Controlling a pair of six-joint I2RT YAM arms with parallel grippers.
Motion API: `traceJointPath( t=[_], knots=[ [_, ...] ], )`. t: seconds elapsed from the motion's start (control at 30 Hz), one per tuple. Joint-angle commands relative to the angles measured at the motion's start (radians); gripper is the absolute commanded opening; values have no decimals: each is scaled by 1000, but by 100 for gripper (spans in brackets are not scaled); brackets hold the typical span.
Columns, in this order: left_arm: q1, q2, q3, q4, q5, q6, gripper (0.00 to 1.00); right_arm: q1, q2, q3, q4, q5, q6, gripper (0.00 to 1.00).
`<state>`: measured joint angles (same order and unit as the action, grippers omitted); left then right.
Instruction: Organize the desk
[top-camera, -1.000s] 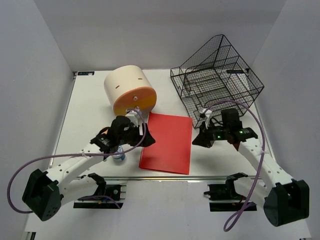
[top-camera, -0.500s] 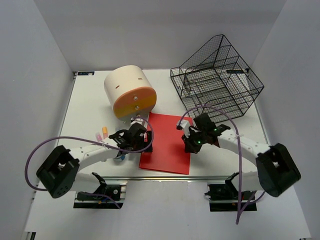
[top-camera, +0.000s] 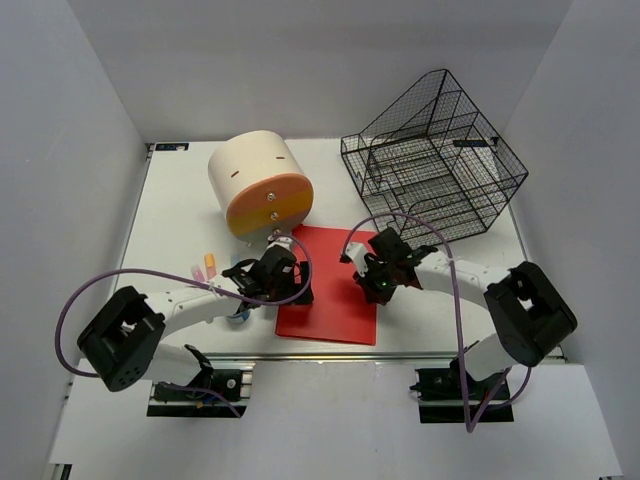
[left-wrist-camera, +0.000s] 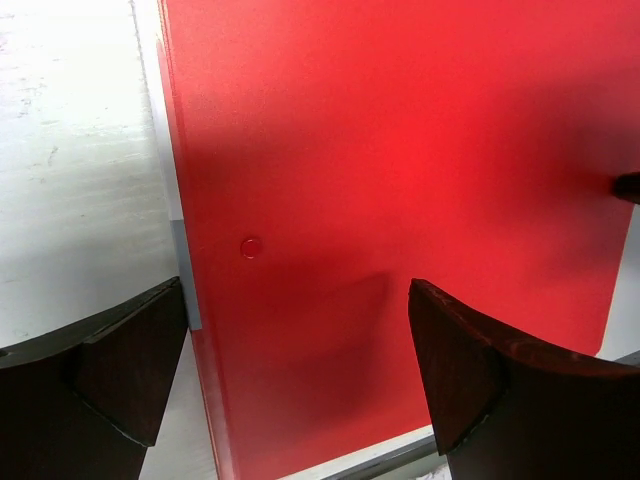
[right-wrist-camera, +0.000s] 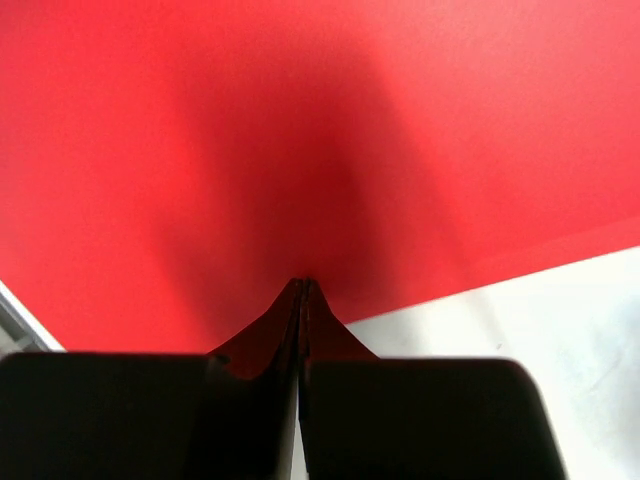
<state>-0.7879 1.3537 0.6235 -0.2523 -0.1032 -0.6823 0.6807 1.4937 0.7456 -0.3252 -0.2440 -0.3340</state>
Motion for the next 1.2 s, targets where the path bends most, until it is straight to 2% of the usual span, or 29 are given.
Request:
traceJointPath(
  t=[0.0,0.27,0.37,0.57,0.77,0.93,1.17],
  knots=[
    [-5,-4,-2,30,68,-10,98,13,80,-3,-8,69,-16,0],
    [-5,1,-59,93,166,-37,97,39,151,31,-31,94,-5,0],
    [-5,2,-90,145,215,-56,94,40,166,38,-38,97,-3,0],
    [6,-18,-136,245,312,-102,82,39,200,55,-57,101,-7,0],
    [15,-109,-163,306,318,-148,81,48,246,67,-80,109,-17,0],
    [15,-117,-176,352,335,-183,80,60,273,77,-90,112,-20,0],
    [15,-131,-203,469,341,-253,72,62,273,75,-89,115,-20,0]
  ],
)
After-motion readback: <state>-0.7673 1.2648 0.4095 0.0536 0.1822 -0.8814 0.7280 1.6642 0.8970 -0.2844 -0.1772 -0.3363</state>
